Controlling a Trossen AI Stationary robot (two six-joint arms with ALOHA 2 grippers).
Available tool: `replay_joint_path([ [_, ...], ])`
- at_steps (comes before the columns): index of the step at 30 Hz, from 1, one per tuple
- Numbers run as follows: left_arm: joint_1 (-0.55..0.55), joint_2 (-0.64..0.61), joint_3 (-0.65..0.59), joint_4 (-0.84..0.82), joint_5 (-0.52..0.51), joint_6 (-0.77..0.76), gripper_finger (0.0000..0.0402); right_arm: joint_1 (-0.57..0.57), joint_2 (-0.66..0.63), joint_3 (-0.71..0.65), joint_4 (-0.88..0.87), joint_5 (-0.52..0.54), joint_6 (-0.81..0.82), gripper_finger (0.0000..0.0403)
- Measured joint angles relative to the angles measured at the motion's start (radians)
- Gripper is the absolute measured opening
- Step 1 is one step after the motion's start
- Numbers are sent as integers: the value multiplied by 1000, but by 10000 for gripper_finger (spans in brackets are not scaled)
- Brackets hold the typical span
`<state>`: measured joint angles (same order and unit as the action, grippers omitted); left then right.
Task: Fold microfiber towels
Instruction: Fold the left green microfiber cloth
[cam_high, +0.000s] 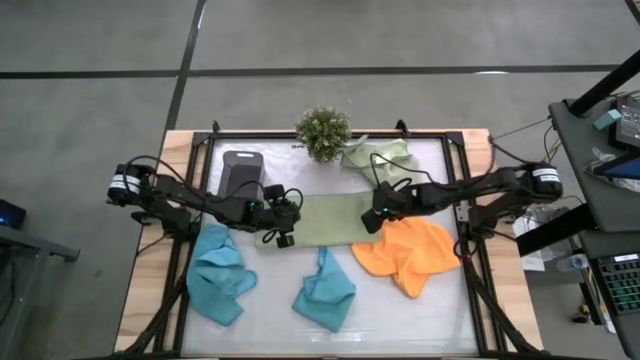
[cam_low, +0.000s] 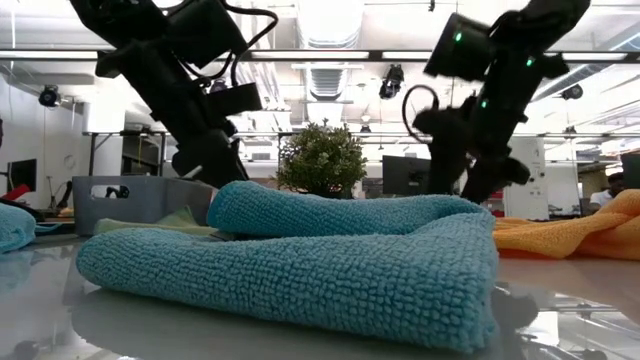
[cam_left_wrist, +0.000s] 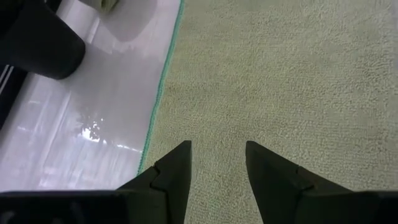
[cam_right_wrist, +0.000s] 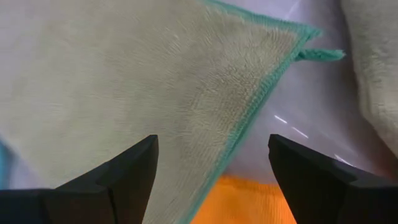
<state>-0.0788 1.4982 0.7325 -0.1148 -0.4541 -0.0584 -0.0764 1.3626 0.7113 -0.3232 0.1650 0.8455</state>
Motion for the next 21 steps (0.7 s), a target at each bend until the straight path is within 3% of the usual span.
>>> replay_joint_path([
  [15, 0, 0, -2, 38, -8, 22, 137, -21, 157, 0, 190, -41, -126, 260],
  [21, 0, 1, 0, 40, -22, 20, 137, -23, 165, 0, 249, -85, -185, 260],
])
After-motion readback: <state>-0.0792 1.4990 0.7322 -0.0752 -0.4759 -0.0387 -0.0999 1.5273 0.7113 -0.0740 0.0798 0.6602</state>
